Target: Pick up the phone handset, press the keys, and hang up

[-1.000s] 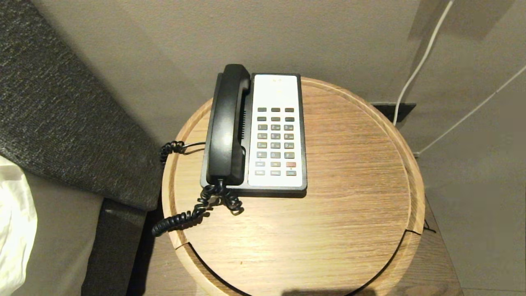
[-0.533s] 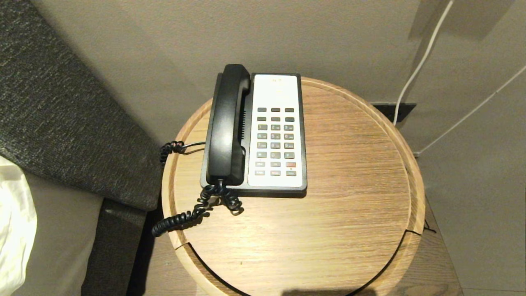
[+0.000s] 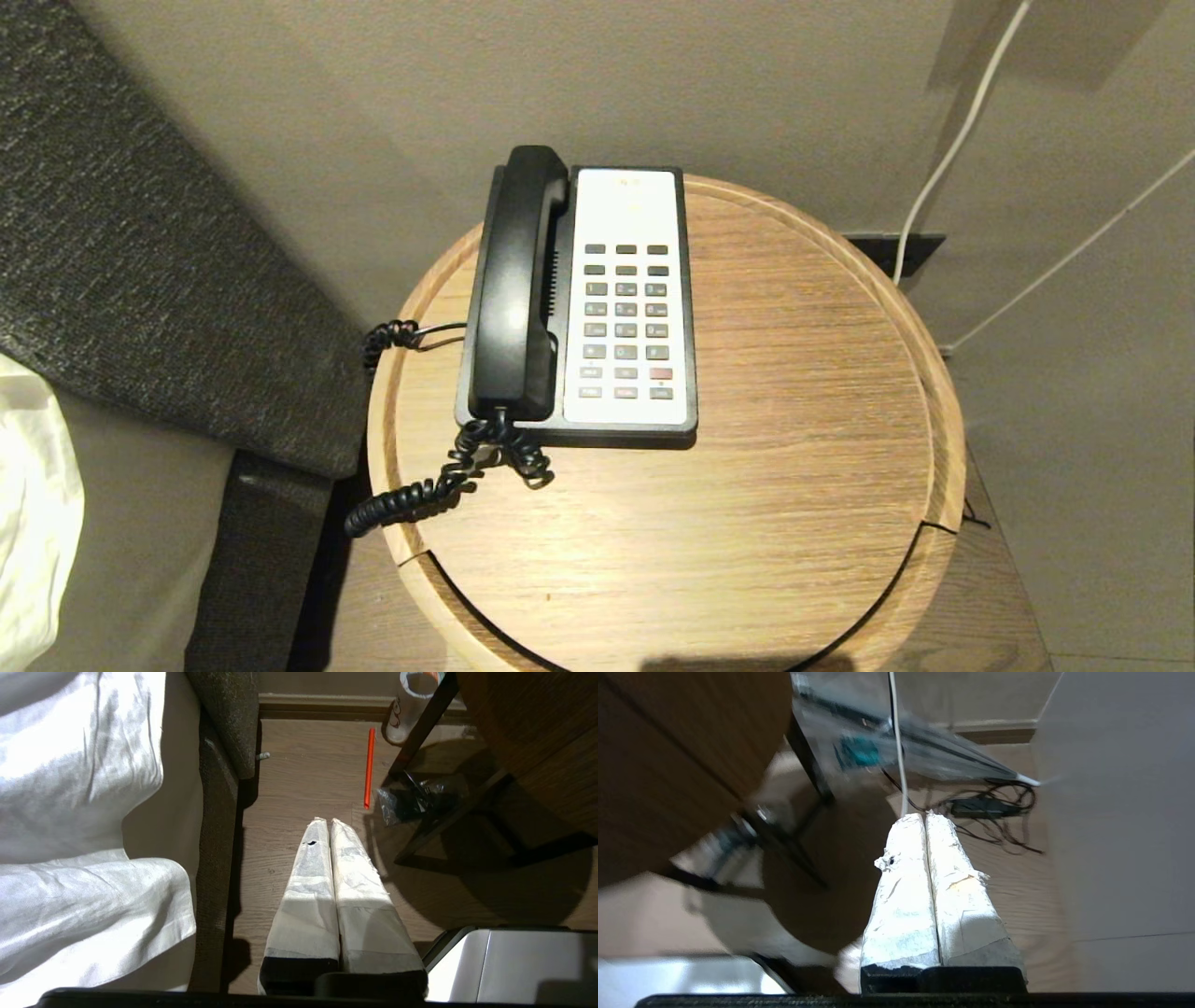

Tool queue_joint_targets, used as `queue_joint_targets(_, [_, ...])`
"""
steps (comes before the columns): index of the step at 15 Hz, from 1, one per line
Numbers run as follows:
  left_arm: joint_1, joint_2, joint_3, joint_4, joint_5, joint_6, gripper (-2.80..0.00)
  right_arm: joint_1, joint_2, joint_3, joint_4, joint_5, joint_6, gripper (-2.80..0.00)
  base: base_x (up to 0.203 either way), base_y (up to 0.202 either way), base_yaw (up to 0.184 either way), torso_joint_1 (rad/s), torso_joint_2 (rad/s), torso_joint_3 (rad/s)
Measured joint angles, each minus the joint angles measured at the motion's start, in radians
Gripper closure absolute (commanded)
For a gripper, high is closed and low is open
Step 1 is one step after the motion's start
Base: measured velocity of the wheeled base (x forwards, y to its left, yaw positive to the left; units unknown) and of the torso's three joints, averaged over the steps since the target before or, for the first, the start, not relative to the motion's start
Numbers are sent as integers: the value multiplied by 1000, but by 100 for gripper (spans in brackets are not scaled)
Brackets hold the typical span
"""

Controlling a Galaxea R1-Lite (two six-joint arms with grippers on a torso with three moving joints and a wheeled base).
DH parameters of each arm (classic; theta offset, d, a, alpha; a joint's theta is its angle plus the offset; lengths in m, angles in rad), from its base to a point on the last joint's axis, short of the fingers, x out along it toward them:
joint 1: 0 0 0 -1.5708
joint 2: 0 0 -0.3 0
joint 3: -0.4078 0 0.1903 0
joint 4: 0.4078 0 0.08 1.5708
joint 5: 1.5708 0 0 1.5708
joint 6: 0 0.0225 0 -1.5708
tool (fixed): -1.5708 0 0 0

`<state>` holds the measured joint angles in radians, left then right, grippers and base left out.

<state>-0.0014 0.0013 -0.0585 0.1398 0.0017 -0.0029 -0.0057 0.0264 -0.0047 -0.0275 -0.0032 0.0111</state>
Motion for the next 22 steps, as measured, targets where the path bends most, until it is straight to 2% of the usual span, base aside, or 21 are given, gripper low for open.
queue_joint_targets(2, [1,0,3,-5,-4,39,0,0,-2,3,28,7,-76,0,0,0,0,0,0,0])
queue_joint_targets(3, [1,0,3,-4,-2,46,0,0,-3,3,36,7,-81,0,0,0,0,0,0,0])
queue_joint_targets(5, [1,0,5,-5,-3,39,0,0,-4,2,40,8,-71,0,0,0,0,0,0,0])
queue_joint_targets(7, [1,0,6,-5,2,2,0,1,-5,-2,56,12,-69,0,0,0,0,0,0,0])
queue_joint_targets(9, [1,-1,7,-6,-2,52,0,1,-5,-3,51,11,-69,0,0,0,0,0,0,0])
queue_joint_targets(10, [1,-1,7,-6,-2,59,0,1,-5,-1,43,9,-66,0,0,0,0,0,0,0])
queue_joint_targets(12, [0,-1,8,-6,0,29,0,0,-5,2,31,7,-45,0,0,0,0,0,0,0])
queue_joint_targets(15, [1,-1,14,-24,-13,86,0,0,-6,3,30,6,-35,0,0,0,0,0,0,0])
queue_joint_targets(22, [0,-1,34,-81,-13,78,0,0,-6,4,28,6,-35,0,0,0,0,0,0,0])
